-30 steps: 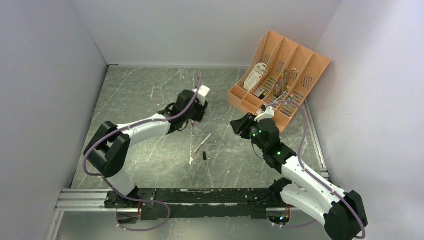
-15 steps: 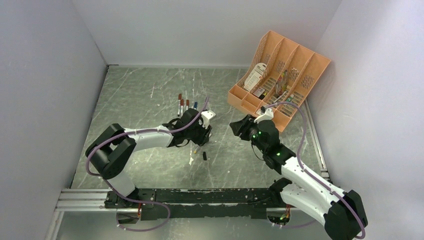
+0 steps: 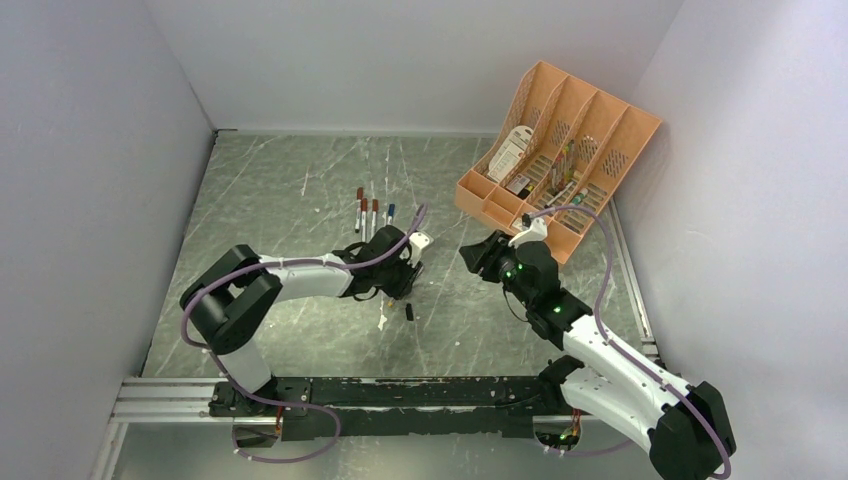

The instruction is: Insert the pens into the pen caps

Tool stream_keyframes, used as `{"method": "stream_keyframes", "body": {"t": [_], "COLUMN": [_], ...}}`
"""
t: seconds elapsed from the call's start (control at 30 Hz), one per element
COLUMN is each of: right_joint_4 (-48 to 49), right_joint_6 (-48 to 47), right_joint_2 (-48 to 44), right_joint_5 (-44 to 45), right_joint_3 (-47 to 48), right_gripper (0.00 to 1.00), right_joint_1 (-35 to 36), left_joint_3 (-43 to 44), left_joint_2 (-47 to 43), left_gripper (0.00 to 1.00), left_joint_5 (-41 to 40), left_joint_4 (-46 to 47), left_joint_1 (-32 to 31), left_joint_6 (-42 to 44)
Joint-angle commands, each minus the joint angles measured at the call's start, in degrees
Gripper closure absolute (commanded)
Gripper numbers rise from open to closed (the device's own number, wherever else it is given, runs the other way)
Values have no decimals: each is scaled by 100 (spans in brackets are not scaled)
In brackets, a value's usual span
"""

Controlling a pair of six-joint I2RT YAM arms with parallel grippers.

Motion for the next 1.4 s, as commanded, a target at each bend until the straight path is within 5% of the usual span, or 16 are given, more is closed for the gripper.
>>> {"method": "stream_keyframes", "body": {"t": [0.0, 0.1, 0.13, 0.37, 0.63, 1.2, 1.37], "right_joint_4": [113, 134, 136, 427, 950, 1379, 1465], "right_joint_6": [-4, -3, 1, -86, -43, 64, 75], "right_joint_2": [-4, 24, 33, 67, 130, 874, 1008], "right_joint_5": [16, 2, -8, -308, -561, -763, -765], "right_joint_3": [-43, -52, -52, -68, -181, -26, -21], "right_gripper": [57, 57, 57, 55, 34, 41, 55], "right_joint_1": [-23, -24, -28, -30, -25, -24, -23], "left_joint_3": [82, 166, 216, -220, -737, -671, -652], "left_joint_2": [188, 388, 447, -429, -1299, -1220, -1153], "left_gripper": [64, 91, 93, 93, 93, 93, 93], "left_joint_5": [-411, -778, -927, -236, 438, 1094, 1169], "left_joint_4": [-279, -475, -552, 471, 2118, 2850, 2943], "left_joint_1": [-97, -189, -241, -297, -298, -360, -399], "left_joint_6": [-41, 9, 12, -313, -909, -1600, -1627]}}
